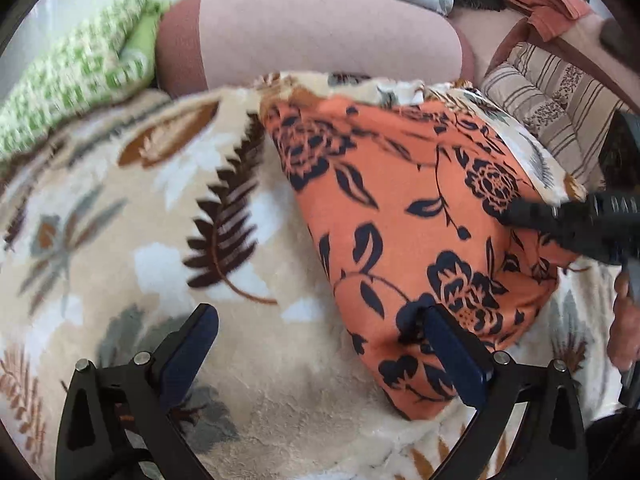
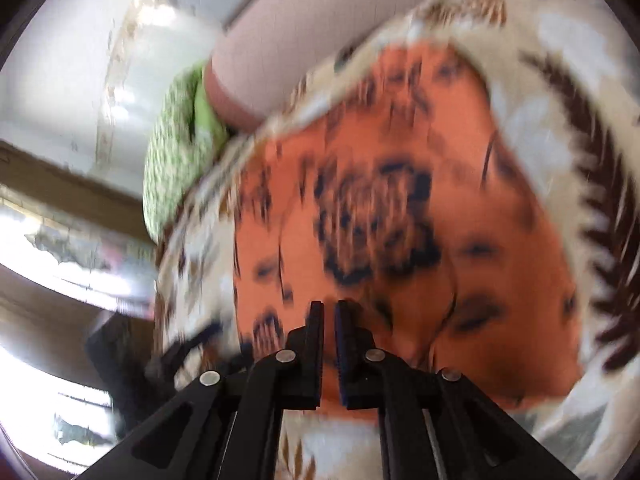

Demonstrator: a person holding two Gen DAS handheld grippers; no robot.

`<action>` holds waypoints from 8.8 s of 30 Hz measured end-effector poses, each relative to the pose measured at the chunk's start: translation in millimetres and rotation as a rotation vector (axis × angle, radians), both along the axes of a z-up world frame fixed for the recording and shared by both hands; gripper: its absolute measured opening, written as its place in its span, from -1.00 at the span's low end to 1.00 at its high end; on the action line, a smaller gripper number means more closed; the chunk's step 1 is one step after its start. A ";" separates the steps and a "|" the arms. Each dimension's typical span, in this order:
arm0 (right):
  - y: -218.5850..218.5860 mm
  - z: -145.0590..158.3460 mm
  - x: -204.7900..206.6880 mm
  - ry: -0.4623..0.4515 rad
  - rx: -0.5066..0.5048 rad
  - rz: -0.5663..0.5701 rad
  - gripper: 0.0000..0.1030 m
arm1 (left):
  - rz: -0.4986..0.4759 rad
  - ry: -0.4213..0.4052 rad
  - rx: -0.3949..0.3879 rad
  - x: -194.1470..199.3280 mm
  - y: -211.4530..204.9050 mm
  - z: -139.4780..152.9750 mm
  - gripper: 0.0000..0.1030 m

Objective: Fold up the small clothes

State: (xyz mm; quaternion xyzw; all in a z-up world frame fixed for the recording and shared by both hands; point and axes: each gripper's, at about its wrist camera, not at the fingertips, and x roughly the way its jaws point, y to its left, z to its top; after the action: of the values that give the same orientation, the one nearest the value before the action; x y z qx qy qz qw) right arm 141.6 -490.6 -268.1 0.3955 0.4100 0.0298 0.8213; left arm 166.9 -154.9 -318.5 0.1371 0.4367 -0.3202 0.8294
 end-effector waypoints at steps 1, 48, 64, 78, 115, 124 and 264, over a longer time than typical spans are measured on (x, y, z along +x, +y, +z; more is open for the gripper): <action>-8.1 3.1 -4.1 -0.025 -0.017 -0.032 -0.85 | -0.003 -0.004 0.002 -0.9 -2.8 -0.7 0.99; -67.3 -30.7 29.6 -0.030 0.029 -0.254 -0.83 | 0.118 0.054 -0.005 37.8 -42.7 -21.5 1.00; -17.8 -10.3 51.3 0.020 -0.054 -0.012 -0.75 | 0.119 0.248 -0.124 51.2 -35.0 -24.5 1.00; -124.2 -5.0 -18.1 -0.038 0.125 -0.190 0.65 | 0.037 0.421 -0.343 60.2 -39.6 -27.5 1.00; -62.8 -48.0 29.0 -0.009 0.126 -0.017 0.17 | -0.006 0.235 -0.147 36.5 -77.3 -29.7 1.00; -45.2 -27.4 27.9 -0.064 0.102 -0.013 -0.10 | -0.009 0.193 -0.178 33.8 -71.3 -24.2 0.65; 143.1 -19.3 -101.8 0.028 0.017 0.113 -0.22 | 0.257 0.007 0.074 -87.8 136.6 -4.2 0.89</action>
State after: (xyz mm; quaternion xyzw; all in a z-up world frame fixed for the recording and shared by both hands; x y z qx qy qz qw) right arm 39.8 -347.6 -287.4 0.3792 0.4429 0.0740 0.8090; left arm 79.1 -18.3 -322.7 0.1095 0.4652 -0.1954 0.8564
